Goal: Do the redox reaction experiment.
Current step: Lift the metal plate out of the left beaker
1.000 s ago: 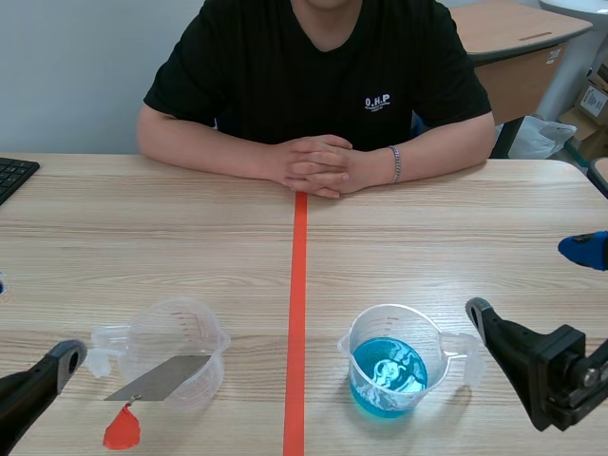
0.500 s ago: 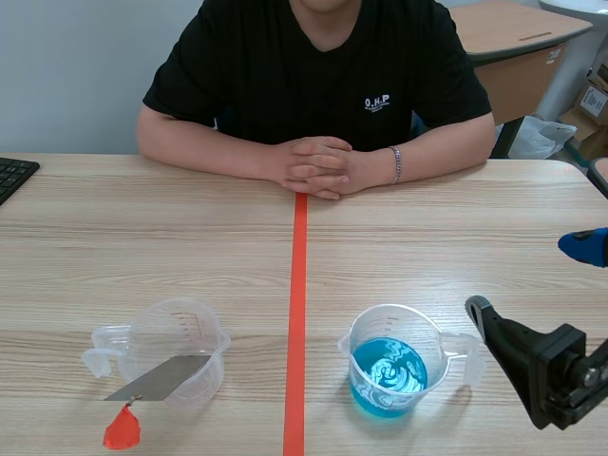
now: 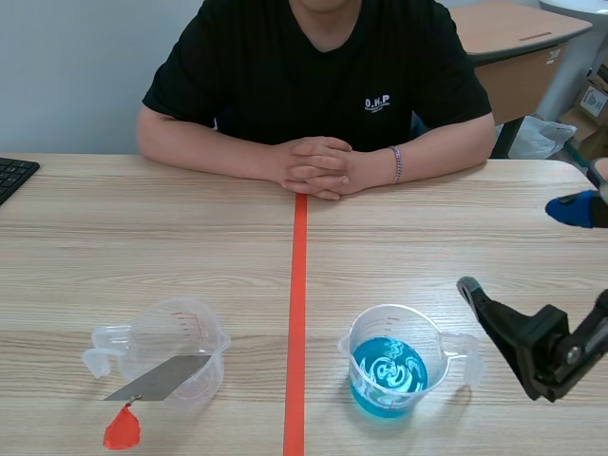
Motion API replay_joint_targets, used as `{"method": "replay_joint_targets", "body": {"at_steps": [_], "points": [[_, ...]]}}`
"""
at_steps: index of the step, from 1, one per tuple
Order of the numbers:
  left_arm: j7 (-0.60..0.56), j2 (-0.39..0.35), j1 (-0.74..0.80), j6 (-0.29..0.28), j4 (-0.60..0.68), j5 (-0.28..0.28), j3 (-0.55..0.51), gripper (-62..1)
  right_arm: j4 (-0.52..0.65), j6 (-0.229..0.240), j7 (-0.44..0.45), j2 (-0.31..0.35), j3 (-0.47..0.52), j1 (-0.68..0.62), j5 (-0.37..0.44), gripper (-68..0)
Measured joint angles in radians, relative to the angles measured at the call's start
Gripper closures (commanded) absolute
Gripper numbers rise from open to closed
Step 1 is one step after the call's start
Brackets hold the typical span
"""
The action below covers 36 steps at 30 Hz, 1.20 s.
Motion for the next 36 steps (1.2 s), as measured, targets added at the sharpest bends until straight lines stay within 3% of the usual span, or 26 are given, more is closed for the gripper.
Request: {"method": "replay_joint_targets", "body": {"at_steps": [5, 10, 28, 36], "points": [[-0.001, 0.034, -0.047, 0.000, -0.044, 0.041, 0.049, -59.0, 0.000, 0.039, 0.034, 0.022, -0.105, 0.082, -0.066, -67.9], [-0.022, 0.056, -0.071, 0.000, -0.075, 0.090, 0.094, -59.0, 0.000, 0.045, 0.043, 0.042, -0.240, 0.154, -0.141, -67.9], [-0.045, 0.083, -0.074, 0.000, -0.087, 0.090, 0.104, -59.0, 0.000, 0.044, 0.046, 0.048, -0.716, 0.312, -0.370, -67.9], [-0.044, 0.083, -0.074, 0.000, -0.087, 0.090, 0.104, -59.0, 0.000, 0.041, 0.035, 0.048, -0.921, 0.412, -0.411, -67.9]]}}
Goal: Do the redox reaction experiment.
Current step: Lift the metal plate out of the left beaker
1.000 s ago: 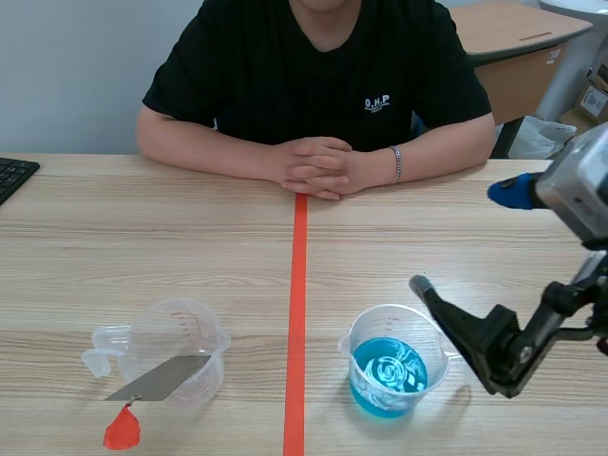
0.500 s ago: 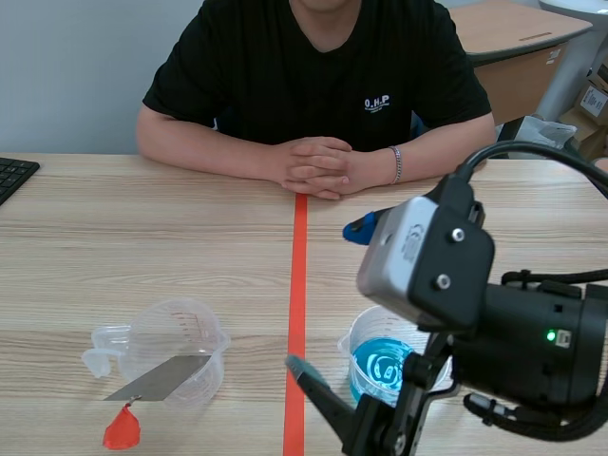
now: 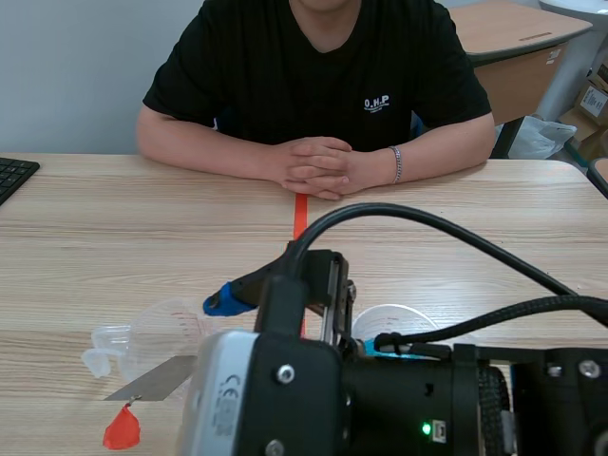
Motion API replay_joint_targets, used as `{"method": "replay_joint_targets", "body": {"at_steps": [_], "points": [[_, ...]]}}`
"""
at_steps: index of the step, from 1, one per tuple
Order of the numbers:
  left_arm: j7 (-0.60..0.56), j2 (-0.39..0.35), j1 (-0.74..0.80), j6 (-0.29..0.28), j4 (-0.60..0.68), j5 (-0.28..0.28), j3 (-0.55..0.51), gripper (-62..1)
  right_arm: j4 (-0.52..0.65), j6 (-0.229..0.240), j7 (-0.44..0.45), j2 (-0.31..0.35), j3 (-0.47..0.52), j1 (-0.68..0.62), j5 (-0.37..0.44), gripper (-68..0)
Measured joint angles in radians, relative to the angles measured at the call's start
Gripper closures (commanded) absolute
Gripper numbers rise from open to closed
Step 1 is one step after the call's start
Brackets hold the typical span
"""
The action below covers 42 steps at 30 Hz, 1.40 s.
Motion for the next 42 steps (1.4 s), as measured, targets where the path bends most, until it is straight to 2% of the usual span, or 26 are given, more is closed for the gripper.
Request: {"method": "replay_joint_targets", "body": {"at_steps": [2, 5, 6, 13, 17, 20, 27, 42], "points": [[0.000, 0.000, 0.000, 0.000, 0.000, 0.000, 0.000, -59.0, -0.004, -0.003, -0.003, 0.000, -0.053, 0.035, -0.004, -67.9], [0.000, 0.000, 0.000, 0.000, 0.000, 0.000, 0.000, -59.0, -0.035, -0.055, -0.005, -0.004, -0.121, 0.085, -0.004, -67.9], [0.000, 0.000, 0.000, 0.000, 0.000, 0.000, 0.000, -59.0, -0.051, -0.060, -0.006, -0.007, -0.139, 0.103, -0.004, -67.9], [0.000, 0.000, 0.000, 0.000, 0.000, 0.000, 0.000, -59.0, -0.146, -0.108, -0.010, -0.067, -0.234, 0.188, -0.005, -67.9], [0.000, 0.000, 0.000, 0.000, 0.000, 0.000, 0.000, -59.0, -0.185, -0.110, -0.010, -0.101, -0.264, 0.213, -0.007, -67.8], [0.000, 0.000, 0.000, 0.000, 0.000, 0.000, 0.000, -59.0, -0.204, -0.129, -0.009, -0.123, -0.270, 0.222, -0.016, -60.2], [0.001, 0.000, 0.000, 0.000, 0.000, 0.000, 0.000, -59.0, -0.208, -0.132, -0.008, -0.128, -0.270, 0.223, -0.023, -40.6], [0.001, 0.000, 0.000, 0.000, 0.000, 0.000, 0.000, -59.0, -0.208, -0.150, -0.007, -0.128, -0.270, 0.223, -0.023, -13.3]]}}
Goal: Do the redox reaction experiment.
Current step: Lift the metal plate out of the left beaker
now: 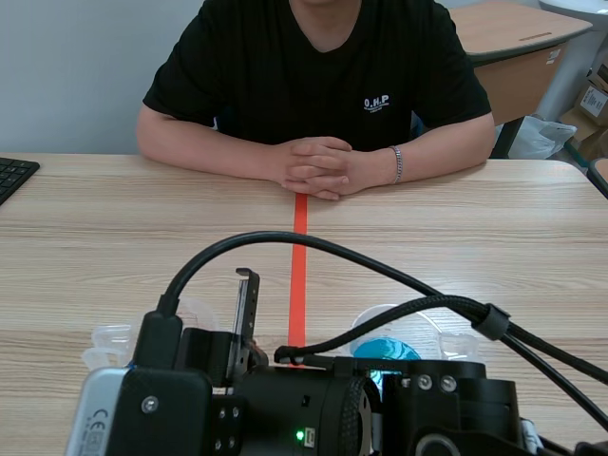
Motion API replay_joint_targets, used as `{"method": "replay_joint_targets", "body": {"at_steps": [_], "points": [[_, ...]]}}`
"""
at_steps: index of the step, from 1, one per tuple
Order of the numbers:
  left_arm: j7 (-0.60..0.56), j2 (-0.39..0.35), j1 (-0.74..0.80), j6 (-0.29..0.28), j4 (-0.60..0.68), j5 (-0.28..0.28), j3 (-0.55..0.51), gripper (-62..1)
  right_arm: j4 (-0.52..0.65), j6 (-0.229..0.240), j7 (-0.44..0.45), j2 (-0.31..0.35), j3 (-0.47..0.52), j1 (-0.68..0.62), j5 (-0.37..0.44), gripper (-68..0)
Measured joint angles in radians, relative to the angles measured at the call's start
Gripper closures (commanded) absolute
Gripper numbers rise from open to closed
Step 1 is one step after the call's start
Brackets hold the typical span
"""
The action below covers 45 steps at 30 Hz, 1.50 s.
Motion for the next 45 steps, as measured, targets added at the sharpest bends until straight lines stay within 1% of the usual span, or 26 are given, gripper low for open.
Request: {"method": "replay_joint_targets", "body": {"at_steps": [2, 6, 14, 17, 19, 22, 24, 26, 32, 34, 38, 40, 43, 45], "points": [[0.000, 0.000, 0.000, 0.000, 0.000, 0.000, 0.000, -59.0, 0.000, -0.001, 0.000, 0.000, 0.000, 0.000, 0.000, -10.3], [0.000, 0.000, 0.000, 0.000, 0.000, 0.000, 0.000, -59.0, 0.000, -0.008, 0.003, 0.000, 0.001, 0.000, 0.000, -1.3], [0.000, 0.000, 0.000, 0.000, 0.000, 0.000, 0.000, -59.0, 0.000, -0.008, 0.041, 0.000, 0.049, 0.000, 0.000, -1.5], [0.000, 0.000, 0.000, 0.000, 0.000, 0.000, 0.000, -59.0, 0.006, -0.008, 0.042, 0.000, 0.075, 0.000, 0.003, -1.5], [0.000, 0.000, 0.000, 0.000, 0.000, 0.000, 0.000, -59.0, 0.016, -0.008, 0.035, 0.000, 0.094, 0.000, 0.032, -1.5], [0.001, 0.000, 0.000, 0.000, 0.000, 0.000, 0.000, -59.0, 0.039, -0.008, 0.007, 0.000, 0.129, 0.000, 0.093, -1.5], [0.001, 0.000, 0.000, 0.000, 0.000, 0.000, 0.000, -59.0, 0.060, -0.006, -0.026, 0.000, 0.148, 0.000, 0.135, -1.5], [0.002, 0.000, 0.000, 0.000, 0.000, 0.000, 0.000, -59.0, 0.080, 0.005, -0.055, 0.000, 0.165, 0.000, 0.168, -1.5], [0.002, 0.000, 0.000, 0.000, 0.000, 0.000, 0.000, -59.0, 0.152, 0.009, -0.125, 0.000, 0.211, 0.000, 0.240, -1.5], [0.002, 0.000, 0.000, 0.000, 0.000, 0.000, 0.000, -59.0, 0.175, 0.032, -0.143, 0.000, 0.229, 0.000, 0.260, -1.5], [0.003, 0.000, 0.000, 0.000, 0.000, 0.000, 0.009, -59.0, 0.227, 0.037, -0.196, 0.000, 0.251, 0.000, 0.315, -1.5], [0.003, 0.000, 0.000, -0.001, 0.000, 0.000, 0.014, -59.0, 0.254, 0.038, -0.234, 0.000, 0.266, 0.000, 0.344, -1.5], [0.003, 0.000, 0.000, 0.000, 0.000, 0.000, 0.016, -59.0, 0.297, 0.053, -0.284, 0.000, 0.288, 0.000, 0.387, -1.5], [0.003, 0.000, 0.000, 0.000, 0.000, 0.000, 0.016, -59.0, 0.330, 0.053, -0.331, 0.000, 0.298, 0.000, 0.397, -1.5]]}}
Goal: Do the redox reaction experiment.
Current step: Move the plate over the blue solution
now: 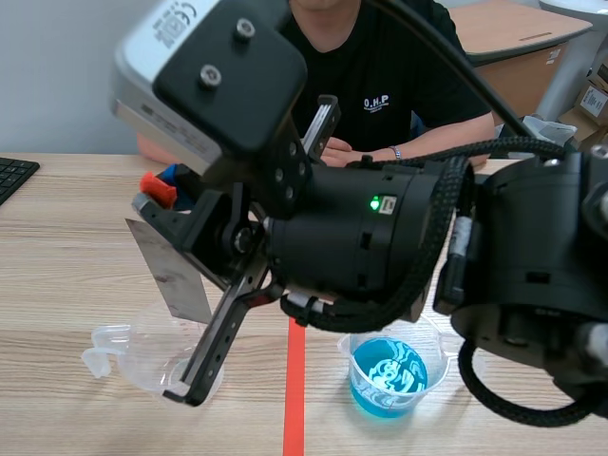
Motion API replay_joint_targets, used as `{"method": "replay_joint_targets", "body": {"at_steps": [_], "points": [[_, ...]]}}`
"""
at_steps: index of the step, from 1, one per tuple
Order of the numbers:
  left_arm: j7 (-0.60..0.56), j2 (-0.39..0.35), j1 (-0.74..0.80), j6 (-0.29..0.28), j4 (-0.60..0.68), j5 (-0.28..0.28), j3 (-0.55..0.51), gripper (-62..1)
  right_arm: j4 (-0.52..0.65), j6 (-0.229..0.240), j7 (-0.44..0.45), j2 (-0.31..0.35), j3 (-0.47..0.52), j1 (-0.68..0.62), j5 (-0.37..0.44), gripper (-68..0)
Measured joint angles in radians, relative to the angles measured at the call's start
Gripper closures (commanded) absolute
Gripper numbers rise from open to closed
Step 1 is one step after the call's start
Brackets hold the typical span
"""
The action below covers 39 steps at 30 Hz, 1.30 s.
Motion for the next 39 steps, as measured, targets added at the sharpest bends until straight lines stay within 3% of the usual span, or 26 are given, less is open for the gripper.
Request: {"method": "replay_joint_targets", "body": {"at_steps": [6, 13, 32, 39], "points": [[0.000, 0.000, 0.000, 0.000, 0.000, 0.000, 0.000, -59.0, 0.083, 0.000, -0.095, 0.000, 0.036, 0.000, 0.014, -1.5], [0.000, 0.000, 0.000, 0.000, 0.000, 0.000, 0.000, -59.0, 0.139, 0.000, -0.148, 0.002, 0.118, 0.000, 0.095, -1.5], [0.018, 0.000, 0.000, 0.000, 0.000, 0.000, 0.000, -59.0, 0.164, 0.005, -0.125, 0.225, 0.381, -0.030, 0.327, -1.5], [0.023, 0.000, 0.000, 0.000, 0.000, 0.000, 0.000, -59.0, 0.164, 0.066, -0.068, 0.247, 0.533, -0.167, 0.327, -1.5]]}}
